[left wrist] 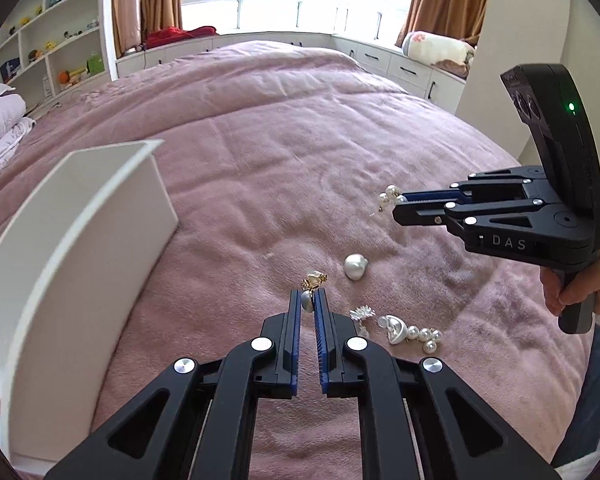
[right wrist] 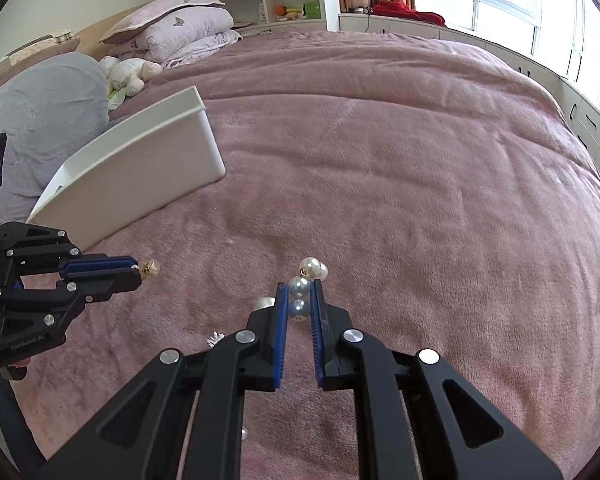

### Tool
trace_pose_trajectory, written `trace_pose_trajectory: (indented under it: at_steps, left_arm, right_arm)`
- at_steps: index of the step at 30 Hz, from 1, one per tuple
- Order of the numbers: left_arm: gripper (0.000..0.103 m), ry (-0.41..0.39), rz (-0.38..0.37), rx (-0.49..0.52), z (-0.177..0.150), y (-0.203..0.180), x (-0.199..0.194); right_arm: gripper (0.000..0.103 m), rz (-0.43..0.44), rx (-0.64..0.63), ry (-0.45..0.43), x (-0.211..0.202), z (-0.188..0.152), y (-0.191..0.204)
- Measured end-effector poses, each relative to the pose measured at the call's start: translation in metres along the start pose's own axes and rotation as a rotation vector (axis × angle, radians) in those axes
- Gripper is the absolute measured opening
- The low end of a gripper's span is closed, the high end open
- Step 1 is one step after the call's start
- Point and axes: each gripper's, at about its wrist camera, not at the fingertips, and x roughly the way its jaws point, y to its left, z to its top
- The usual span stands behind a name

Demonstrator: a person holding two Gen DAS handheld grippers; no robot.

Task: Organize jewelry
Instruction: 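Carry both earrings into the white box and release them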

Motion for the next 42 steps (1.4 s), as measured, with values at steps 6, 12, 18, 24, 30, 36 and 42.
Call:
trace_pose_trajectory:
  at_steps: [6,12,18,24,30,36,42]
  left_arm:
    - [0.012,-0.066,0.053,-0.032,0.01,0.028,-0.037]
    - [0.012,-0.103,0.123,-0.151,0.015,0.086,-0.074]
    - [0.012,-0.113,0.2,-0.235,0.014,0.142,-0.094]
    - [0.012,-0.056,0.261,-0.283,0.003,0.188,-0.09]
    - [0.012,0.002,0.258,-0.35,-0.016,0.21,-0.069]
    - [0.013,0.023,0.275,-0.356,-0.027,0.212,-0.059]
    - [0.023,-0.002,0.278,-0.373,-0.03,0.214,-0.065]
  right_arm:
    - [0.012,0.022,-0.067,-0.037,-0.01,0.03,0.03]
    - [0.012,0.075,-0.118,-0.086,-0.012,0.074,0.072]
    - [0.012,0.135,-0.156,-0.111,0.004,0.126,0.12]
    - [0.012,0.193,-0.189,-0.082,0.038,0.157,0.165]
    - [0.012,0.218,-0.205,-0.017,0.082,0.158,0.197]
    - [0.013,0.221,-0.195,0.037,0.109,0.147,0.21]
    - [0.019,0.217,-0.204,0.021,0.102,0.146,0.215]
